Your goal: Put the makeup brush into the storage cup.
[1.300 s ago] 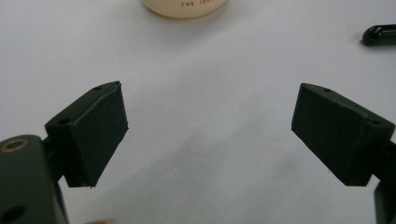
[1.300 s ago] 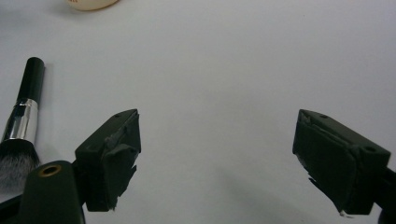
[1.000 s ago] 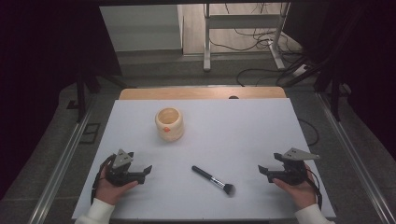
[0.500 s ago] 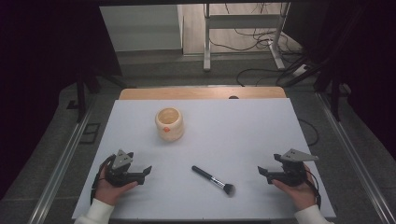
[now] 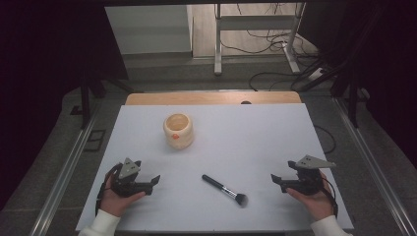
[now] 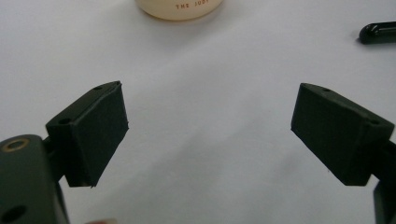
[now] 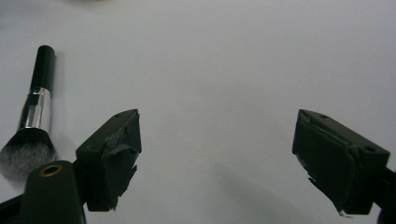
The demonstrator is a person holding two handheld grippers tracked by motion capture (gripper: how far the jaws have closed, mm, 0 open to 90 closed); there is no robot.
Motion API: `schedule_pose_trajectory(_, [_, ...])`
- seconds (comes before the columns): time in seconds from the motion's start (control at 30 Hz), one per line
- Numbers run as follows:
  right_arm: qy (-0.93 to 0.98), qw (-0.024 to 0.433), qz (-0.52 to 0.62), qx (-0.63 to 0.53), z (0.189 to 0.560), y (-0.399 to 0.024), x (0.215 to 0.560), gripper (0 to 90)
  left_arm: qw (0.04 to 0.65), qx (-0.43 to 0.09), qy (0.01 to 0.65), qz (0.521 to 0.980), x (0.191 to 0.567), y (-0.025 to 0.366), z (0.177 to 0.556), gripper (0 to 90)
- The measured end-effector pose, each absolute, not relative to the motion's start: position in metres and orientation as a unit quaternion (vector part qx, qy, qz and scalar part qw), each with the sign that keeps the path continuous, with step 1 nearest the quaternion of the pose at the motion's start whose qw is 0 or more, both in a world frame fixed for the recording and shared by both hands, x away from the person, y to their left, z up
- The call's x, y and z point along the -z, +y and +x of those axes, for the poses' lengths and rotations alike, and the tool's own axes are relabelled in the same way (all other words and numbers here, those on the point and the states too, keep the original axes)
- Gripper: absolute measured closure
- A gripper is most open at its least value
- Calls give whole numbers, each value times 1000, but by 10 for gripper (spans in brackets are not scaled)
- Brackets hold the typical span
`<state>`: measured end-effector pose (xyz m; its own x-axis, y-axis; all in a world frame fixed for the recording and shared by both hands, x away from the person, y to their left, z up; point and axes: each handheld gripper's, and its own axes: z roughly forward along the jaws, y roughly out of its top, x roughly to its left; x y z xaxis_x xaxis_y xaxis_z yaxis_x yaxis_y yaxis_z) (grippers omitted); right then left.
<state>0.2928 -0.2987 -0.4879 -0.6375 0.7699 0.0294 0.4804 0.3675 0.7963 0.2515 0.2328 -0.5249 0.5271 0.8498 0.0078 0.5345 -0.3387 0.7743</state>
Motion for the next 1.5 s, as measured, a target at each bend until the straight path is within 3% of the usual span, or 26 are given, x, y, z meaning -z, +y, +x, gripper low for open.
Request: schedule_pose_trajectory(1.5, [840, 153, 348, -387, 300, -258, 465, 185, 370, -215, 435, 792, 524, 232, 251, 118])
